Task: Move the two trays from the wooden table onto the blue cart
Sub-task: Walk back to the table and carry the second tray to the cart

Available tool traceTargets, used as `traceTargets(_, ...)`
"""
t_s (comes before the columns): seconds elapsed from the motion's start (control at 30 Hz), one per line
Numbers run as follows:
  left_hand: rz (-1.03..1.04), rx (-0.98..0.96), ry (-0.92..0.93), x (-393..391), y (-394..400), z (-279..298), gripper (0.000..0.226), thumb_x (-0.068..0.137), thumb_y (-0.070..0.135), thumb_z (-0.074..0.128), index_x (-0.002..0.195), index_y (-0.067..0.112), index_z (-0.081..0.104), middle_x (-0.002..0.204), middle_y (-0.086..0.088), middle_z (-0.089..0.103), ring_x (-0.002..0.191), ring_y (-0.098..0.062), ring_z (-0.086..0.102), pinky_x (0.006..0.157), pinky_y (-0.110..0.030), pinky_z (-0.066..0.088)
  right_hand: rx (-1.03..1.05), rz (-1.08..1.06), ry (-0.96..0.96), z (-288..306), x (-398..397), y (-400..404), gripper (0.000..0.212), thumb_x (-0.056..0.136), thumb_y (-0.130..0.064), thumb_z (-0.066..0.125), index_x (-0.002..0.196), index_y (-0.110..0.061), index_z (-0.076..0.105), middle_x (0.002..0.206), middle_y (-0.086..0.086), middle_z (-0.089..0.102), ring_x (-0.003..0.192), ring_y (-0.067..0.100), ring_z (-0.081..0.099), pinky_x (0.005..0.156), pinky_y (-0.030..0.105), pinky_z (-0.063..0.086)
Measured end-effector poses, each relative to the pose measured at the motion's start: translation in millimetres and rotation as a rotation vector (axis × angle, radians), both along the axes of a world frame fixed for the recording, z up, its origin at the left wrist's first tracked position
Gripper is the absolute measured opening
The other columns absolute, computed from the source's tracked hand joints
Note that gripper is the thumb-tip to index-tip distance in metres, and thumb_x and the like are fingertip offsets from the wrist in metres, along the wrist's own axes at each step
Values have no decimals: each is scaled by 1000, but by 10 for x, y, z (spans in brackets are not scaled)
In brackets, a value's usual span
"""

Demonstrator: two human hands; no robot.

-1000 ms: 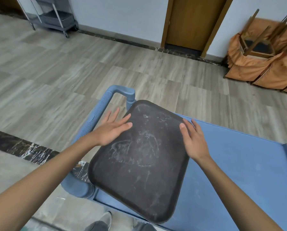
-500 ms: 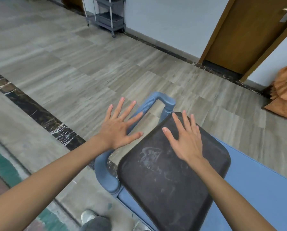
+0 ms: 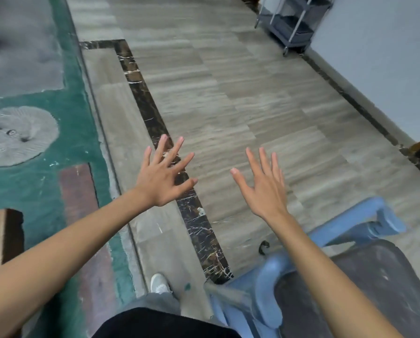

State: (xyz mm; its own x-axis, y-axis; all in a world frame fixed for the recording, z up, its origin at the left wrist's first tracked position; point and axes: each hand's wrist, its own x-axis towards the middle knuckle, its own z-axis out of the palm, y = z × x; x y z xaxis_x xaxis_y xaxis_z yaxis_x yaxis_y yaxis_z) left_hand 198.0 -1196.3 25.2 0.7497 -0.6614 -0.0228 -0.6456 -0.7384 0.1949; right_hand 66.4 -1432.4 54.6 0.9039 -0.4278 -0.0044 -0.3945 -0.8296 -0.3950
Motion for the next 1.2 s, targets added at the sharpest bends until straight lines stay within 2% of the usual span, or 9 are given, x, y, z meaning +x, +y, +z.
traceTargets(0.1,32,37,-41,119,420,-117,80,90,79,12,159,40,19,171,1,-8,153,-34,-21,122,-62,-3,-56,101,33,-154,342,255,82,90,-85,18,161,-45,14,172,-8,-2,157,19,-14,126,49,0)
traceTargets(0.3,316,-24,-50,227,1364,-316,76,93,74,22,158,35,27,171,-2,4,155,-36,-10,120,-65,4,-78,324,135,-526,1073,1088,79,93,-82,19,162,-43,10,172,-7,-6,156,21,-17,127,52,1)
traceTargets(0.43,522,-25,4,260,1665,-400,78,92,75,18,159,36,22,171,-1,0,154,-35,-16,120,-63,1,-55,457,161,-687,1467,1473,80,93,-83,17,162,-43,7,171,-8,-8,154,18,-22,127,51,-1)
traceTargets(0.6,725,-17,109,453,1812,-650,80,90,78,15,160,39,17,170,4,-9,152,-31,-24,121,-63,0,-45,601,197,-873,2090,1763,81,92,-84,14,161,-44,7,171,-8,-7,155,19,-21,126,50,-2)
traceTargets(0.83,943,6,226,1295,1816,-916,83,87,79,8,160,40,12,170,5,-14,151,-31,-28,122,-62,-2,-49,749,265,-1111,3278,1897,78,94,-82,19,162,-44,9,172,-7,-5,156,20,-18,127,51,-1)
traceTargets(0.97,1018,-10,194,1840,1821,-929,78,92,77,14,160,40,14,171,4,-9,153,-32,-23,121,-62,-3,-21,846,261,-1135,3990,2012,80,93,-83,15,162,-43,11,172,-7,-2,156,21,-16,127,52,1)
traceTargets(1.2,1250,1,209,2320,2019,-1043,77,92,75,17,160,37,19,171,2,-3,155,-33,-16,121,-62,1,-95,1103,306,-1217,5044,2473,76,96,-76,23,162,-41,11,172,-4,-1,157,24,-14,126,53,3)
